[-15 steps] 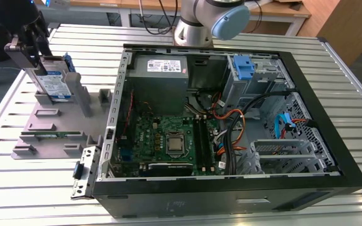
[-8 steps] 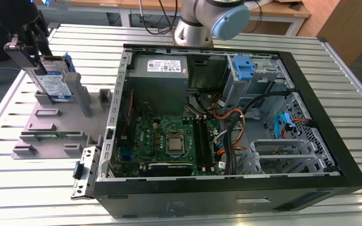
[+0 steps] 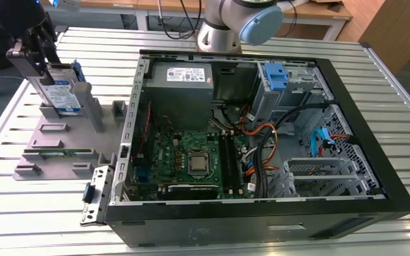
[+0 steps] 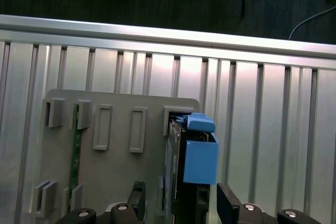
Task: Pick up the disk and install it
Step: 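Pick up the disk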
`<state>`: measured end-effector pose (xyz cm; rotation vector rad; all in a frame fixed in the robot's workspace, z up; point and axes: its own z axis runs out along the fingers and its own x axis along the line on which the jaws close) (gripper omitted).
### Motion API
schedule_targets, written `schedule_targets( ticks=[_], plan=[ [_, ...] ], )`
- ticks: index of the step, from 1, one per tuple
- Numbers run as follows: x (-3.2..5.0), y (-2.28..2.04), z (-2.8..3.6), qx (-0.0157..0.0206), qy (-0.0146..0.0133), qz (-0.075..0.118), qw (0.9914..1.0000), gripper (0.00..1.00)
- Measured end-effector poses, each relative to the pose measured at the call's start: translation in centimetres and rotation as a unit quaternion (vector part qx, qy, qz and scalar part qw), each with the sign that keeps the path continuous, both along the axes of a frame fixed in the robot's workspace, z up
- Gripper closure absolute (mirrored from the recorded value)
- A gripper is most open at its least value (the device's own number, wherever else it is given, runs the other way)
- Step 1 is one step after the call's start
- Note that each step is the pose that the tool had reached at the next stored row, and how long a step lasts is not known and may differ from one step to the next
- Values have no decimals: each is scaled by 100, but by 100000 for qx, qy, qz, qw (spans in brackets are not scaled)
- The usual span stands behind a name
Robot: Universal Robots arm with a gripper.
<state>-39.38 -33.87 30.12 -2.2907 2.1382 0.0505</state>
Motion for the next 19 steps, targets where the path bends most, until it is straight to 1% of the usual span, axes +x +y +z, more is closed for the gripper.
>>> schedule_targets(
  ticks=[5, 7, 8, 9, 10, 14, 19],
  plan=[
    [1, 0, 0, -3, 4, 5, 100000, 35],
    [1, 0, 0, -3, 2, 2, 100000, 37],
    [1, 0, 0, 0, 4, 4, 100000, 43],
    [1, 0, 0, -2, 2, 3, 100000, 43],
    [2, 0, 0, -2, 4, 7, 100000, 50],
    [2, 1, 0, 47, 5, 5, 100000, 50],
    [6, 19, -2, 196, 0, -1, 100000, 50]
  ],
)
